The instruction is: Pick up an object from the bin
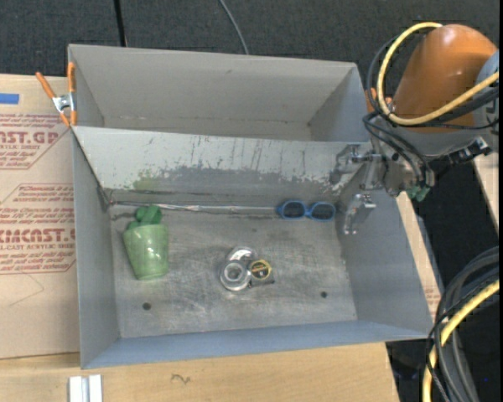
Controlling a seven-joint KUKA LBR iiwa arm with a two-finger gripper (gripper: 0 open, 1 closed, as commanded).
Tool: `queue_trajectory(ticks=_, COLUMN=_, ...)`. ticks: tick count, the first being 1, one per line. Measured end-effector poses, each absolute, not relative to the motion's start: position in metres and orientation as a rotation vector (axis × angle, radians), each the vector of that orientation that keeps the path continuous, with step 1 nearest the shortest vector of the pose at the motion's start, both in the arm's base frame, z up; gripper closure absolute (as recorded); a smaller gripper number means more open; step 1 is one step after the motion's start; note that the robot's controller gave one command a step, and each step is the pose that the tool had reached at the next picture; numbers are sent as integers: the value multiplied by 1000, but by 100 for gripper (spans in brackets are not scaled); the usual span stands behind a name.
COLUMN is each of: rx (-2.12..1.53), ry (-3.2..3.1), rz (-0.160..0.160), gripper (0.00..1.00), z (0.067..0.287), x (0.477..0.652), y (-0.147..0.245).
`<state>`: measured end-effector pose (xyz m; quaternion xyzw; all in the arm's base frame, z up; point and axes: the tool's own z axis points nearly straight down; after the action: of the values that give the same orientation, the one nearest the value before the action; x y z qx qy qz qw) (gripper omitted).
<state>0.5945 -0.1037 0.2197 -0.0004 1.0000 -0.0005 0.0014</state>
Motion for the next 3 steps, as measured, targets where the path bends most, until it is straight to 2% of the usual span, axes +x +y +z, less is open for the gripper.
queue_trajectory(ticks=1, rx=-86, ry=3148, rz=4, gripper=0, z=90, x=570, y=-46)
queue_trajectory(ticks=2, rx=77, ry=3132, rz=0, gripper=0, z=72, x=504, y=22)
queue_trajectory(ticks=3, rx=78, ry=3140, rz=1, gripper=100, z=73, x=504, y=20)
